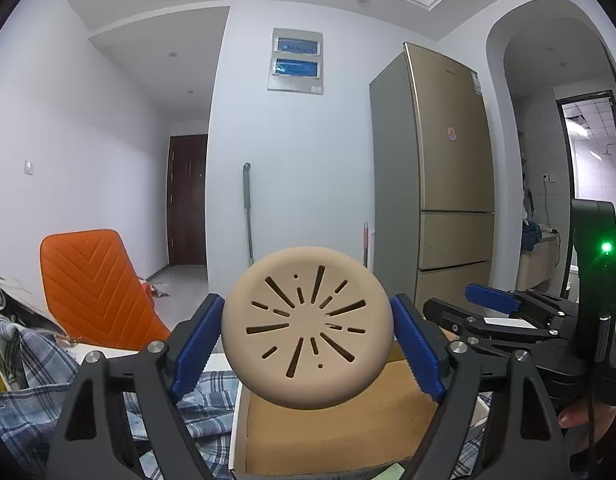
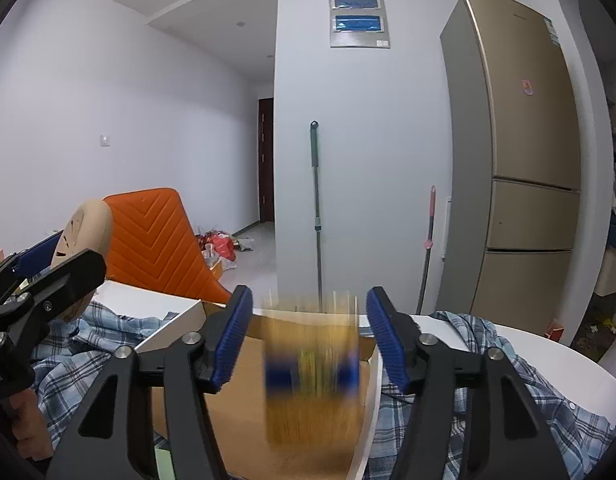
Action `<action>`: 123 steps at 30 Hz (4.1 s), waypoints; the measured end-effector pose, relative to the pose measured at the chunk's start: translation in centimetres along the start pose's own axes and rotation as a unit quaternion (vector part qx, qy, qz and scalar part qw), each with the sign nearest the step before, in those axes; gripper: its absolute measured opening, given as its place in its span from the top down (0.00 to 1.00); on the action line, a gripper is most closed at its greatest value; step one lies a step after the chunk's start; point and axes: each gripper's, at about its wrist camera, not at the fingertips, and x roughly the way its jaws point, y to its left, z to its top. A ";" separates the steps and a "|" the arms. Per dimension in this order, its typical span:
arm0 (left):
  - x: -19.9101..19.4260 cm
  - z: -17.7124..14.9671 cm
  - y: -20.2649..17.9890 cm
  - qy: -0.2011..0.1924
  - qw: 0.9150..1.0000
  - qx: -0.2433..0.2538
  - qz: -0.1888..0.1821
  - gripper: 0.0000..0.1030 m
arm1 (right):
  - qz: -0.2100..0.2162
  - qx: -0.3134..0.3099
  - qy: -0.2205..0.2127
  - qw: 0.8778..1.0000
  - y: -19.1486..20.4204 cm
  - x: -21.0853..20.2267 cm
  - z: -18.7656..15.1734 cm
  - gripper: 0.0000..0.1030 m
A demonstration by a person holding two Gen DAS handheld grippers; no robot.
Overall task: Organize soft objects
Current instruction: 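Carry disc and pack over the white box and open both grippers, then lower the left gripper and grasp the white coiled cable, then grasp the blue wet-wipe pack with the right gripper while the left gripper holds the cable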
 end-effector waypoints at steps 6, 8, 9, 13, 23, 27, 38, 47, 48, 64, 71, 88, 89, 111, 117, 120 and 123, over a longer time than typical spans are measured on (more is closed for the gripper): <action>-0.1 0.1 0.3 -0.006 1.000 -0.007 0.017 0.00 | 0.001 0.003 0.004 1.000 -0.2 0.1 -0.2 0.29; -0.1 0.2 0.4 -0.006 1.000 -0.007 0.019 0.00 | -0.002 0.005 0.003 1.000 -0.4 0.0 -0.2 0.29; -0.1 0.2 0.4 -0.007 1.000 -0.008 0.021 0.00 | -0.002 0.007 0.004 1.000 -0.4 0.1 -0.3 0.29; -0.3 0.4 0.3 -0.010 1.000 -0.008 0.023 0.00 | -0.003 0.006 0.002 1.000 -0.5 0.0 -0.2 0.29; -3.7 4.6 -0.8 -0.015 1.000 0.002 0.014 0.00 | -0.019 0.013 -0.010 1.000 -1.0 -3.5 2.9 0.29; -6.9 6.6 -1.5 -0.019 1.000 0.004 0.018 0.00 | -0.011 0.009 -0.020 1.000 -1.1 -6.6 4.7 0.29; -15.9 5.7 -2.7 -0.031 0.999 -0.007 0.006 0.00 | 0.001 -0.004 -0.043 0.999 -0.5 -15.7 4.7 0.29; -17.4 1.8 -3.1 0.015 1.000 -0.007 0.004 0.00 | 0.013 0.011 0.010 1.000 -1.3 -16.8 0.3 0.29; -17.2 1.4 -3.1 0.019 1.000 -0.006 0.005 0.00 | 0.014 0.011 0.019 1.000 -1.3 -16.6 -0.3 0.29; -14.1 -1.4 -3.2 0.122 0.992 -0.008 -0.004 0.04 | 0.019 0.011 0.103 0.994 -1.9 -13.5 -4.8 0.29; -11.2 -2.5 -4.6 0.306 0.951 -0.022 -0.033 0.36 | 0.011 0.000 0.124 0.992 -1.6 -13.8 -4.0 0.29; -9.0 -10.4 -6.0 0.459 0.885 -0.069 -0.041 0.62 | 0.030 -0.019 0.130 0.991 -0.6 -14.0 -4.8 0.29; -9.0 -10.4 -6.0 0.460 0.884 -0.074 -0.046 0.65 | 0.030 -0.022 0.129 0.991 -0.5 -14.0 -4.8 0.29; -11.1 -3.4 -5.5 0.272 0.961 -0.001 -0.050 0.76 | 0.020 -0.014 0.127 0.992 -0.9 -13.9 -5.0 0.29; -11.4 -0.8 -5.0 0.172 0.984 0.005 -0.038 0.76 | 0.019 -0.011 0.129 0.991 -1.1 -13.8 -5.0 0.29; -11.2 -0.1 -5.1 0.153 0.988 0.000 -0.037 0.76 | 0.024 -0.007 0.138 0.990 -1.1 -13.5 -5.2 0.29; -11.4 -0.2 -5.4 0.112 0.993 0.025 -0.029 0.76 | 0.031 -0.001 0.163 0.986 -1.2 -12.7 -5.6 0.29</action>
